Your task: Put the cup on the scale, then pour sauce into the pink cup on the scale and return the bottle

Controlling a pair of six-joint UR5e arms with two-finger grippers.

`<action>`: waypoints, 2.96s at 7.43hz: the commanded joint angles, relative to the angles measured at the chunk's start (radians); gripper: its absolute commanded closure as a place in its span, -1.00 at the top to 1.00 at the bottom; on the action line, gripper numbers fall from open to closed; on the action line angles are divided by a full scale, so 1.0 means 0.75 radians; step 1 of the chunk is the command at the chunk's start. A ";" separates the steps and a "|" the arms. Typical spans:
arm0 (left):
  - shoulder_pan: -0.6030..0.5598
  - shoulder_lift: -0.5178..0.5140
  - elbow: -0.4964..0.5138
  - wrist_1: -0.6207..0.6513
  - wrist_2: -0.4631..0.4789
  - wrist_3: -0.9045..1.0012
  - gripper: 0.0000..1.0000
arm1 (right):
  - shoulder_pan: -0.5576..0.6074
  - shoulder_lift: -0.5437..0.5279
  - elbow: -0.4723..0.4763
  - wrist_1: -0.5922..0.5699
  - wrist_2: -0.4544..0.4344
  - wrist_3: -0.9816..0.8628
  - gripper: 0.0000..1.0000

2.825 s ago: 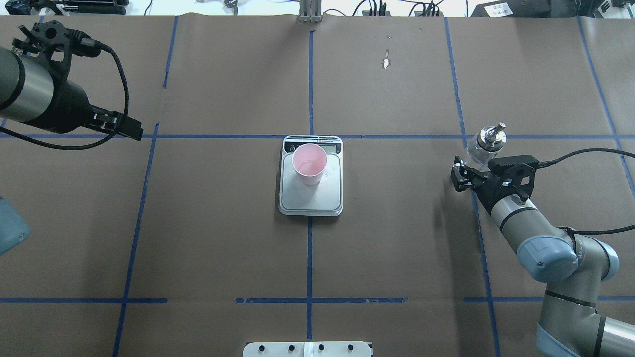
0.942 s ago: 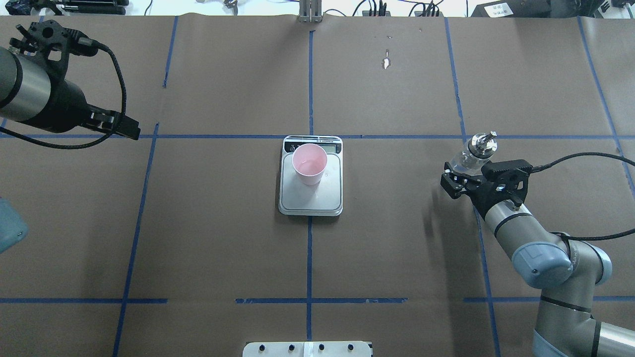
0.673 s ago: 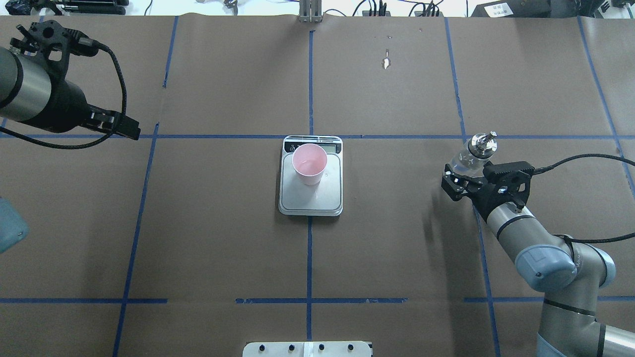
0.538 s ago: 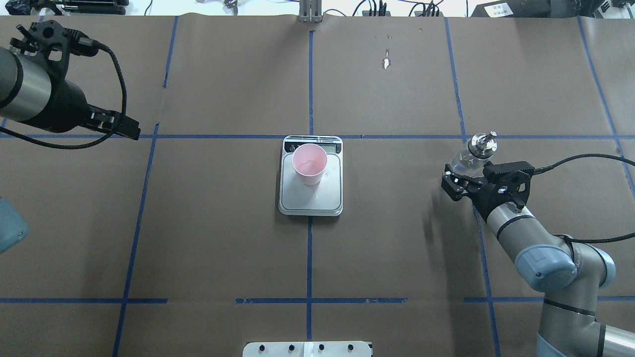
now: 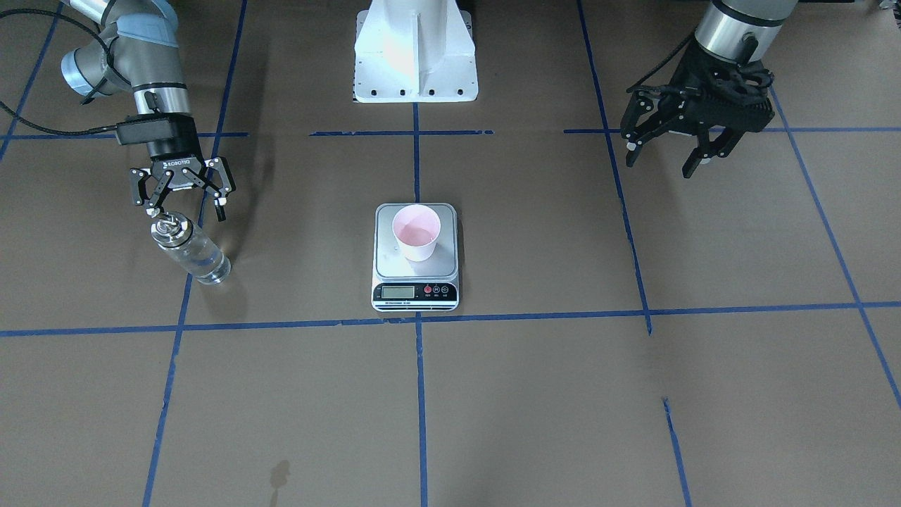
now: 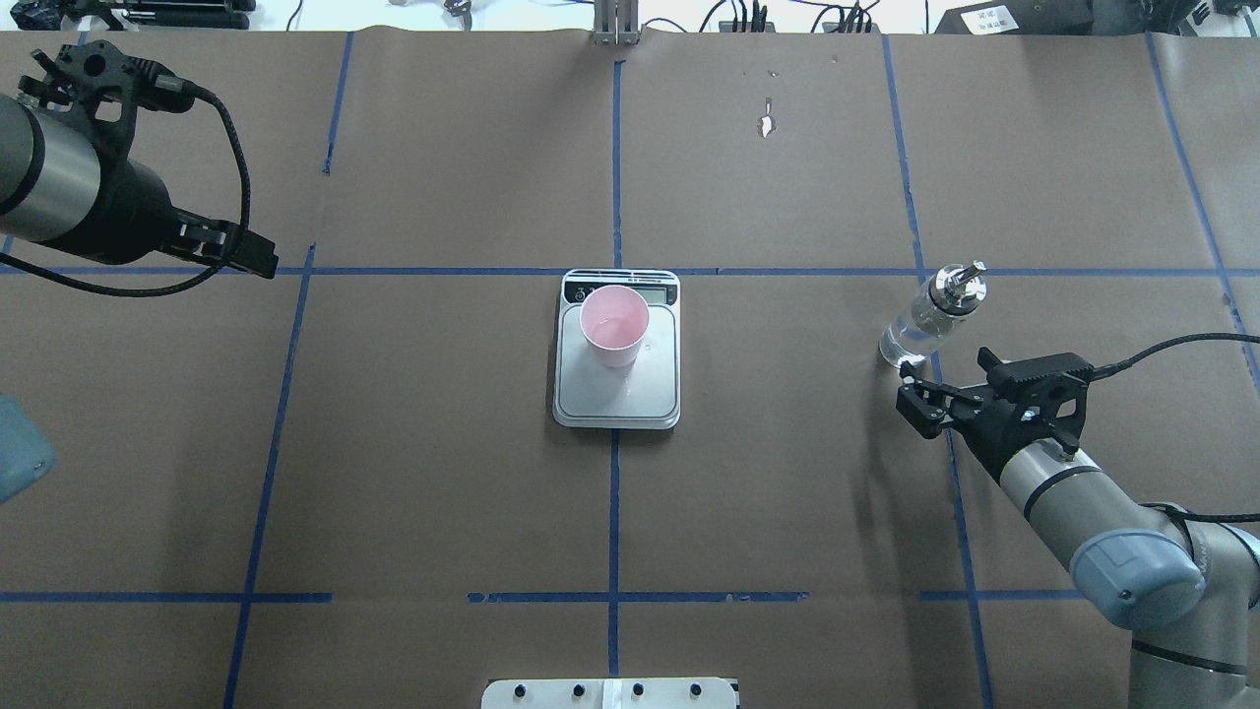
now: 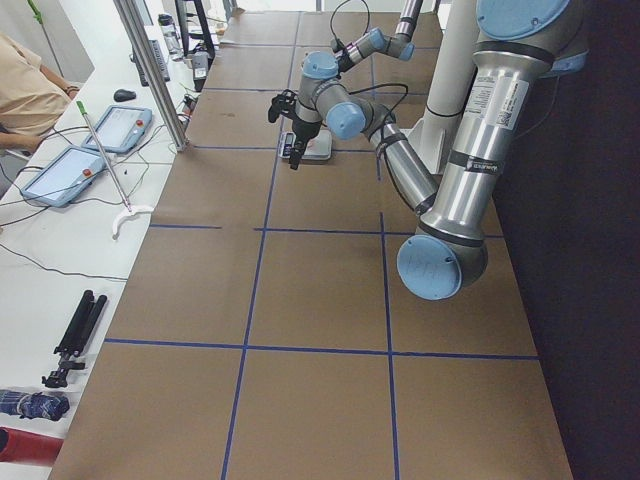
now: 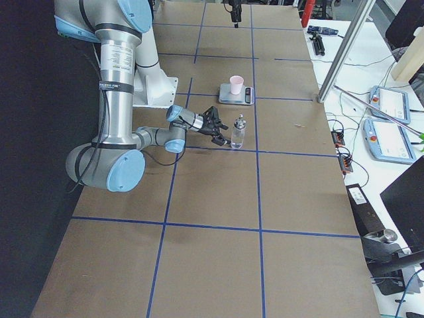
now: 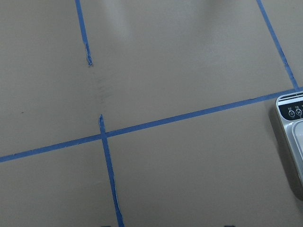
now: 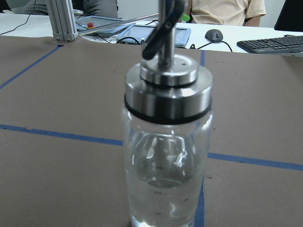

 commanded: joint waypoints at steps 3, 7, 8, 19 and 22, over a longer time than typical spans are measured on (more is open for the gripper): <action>0.000 0.010 -0.016 0.002 -0.002 0.000 0.73 | -0.020 -0.211 0.134 0.000 0.173 -0.001 1.00; -0.051 0.039 0.019 0.000 -0.006 0.140 1.00 | 0.110 -0.307 0.168 0.000 0.475 -0.007 1.00; -0.106 0.065 0.029 0.000 -0.010 0.218 1.00 | 0.281 -0.310 0.149 -0.002 0.697 -0.013 1.00; -0.853 0.158 0.878 -0.100 -0.413 1.302 1.00 | 1.618 0.146 -0.227 -1.068 2.034 -1.176 1.00; -0.839 0.260 0.876 -0.226 -0.368 1.185 1.00 | 1.645 0.148 -0.195 -1.312 2.059 -1.353 1.00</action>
